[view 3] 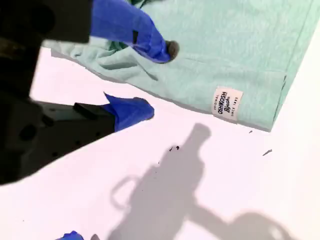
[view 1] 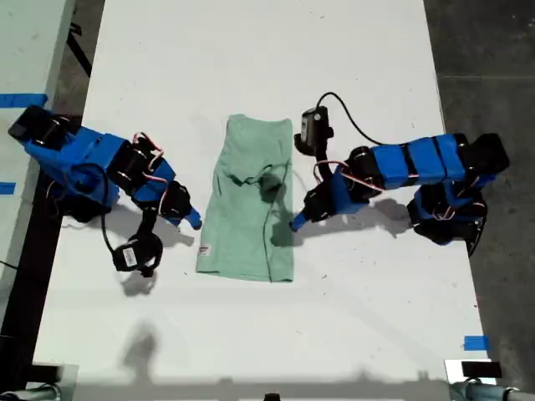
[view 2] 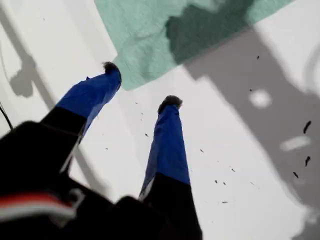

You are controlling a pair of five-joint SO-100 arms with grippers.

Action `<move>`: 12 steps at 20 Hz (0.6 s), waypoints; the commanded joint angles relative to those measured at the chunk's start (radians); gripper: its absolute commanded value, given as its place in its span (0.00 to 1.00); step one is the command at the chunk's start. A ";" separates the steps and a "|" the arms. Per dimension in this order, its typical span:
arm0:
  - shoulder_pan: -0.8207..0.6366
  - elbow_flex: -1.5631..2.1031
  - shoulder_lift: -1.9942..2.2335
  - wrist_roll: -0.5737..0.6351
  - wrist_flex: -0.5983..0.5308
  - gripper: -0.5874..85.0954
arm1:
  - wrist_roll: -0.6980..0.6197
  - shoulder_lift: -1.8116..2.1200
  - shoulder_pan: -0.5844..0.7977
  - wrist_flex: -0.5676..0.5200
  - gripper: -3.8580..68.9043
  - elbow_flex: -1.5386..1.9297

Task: Fold tshirt

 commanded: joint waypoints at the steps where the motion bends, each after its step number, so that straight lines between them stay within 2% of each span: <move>1: 0.020 0.141 0.198 -0.025 -0.112 0.18 | -0.012 -0.032 -0.011 0.058 0.36 -0.163; 7: 0.061 0.190 0.224 -0.038 -0.184 0.23 | -0.008 -0.169 -0.029 0.087 0.39 -0.305; 12: 0.092 0.262 0.163 -0.026 -0.328 0.27 | 0.005 -0.285 -0.049 0.080 0.41 -0.373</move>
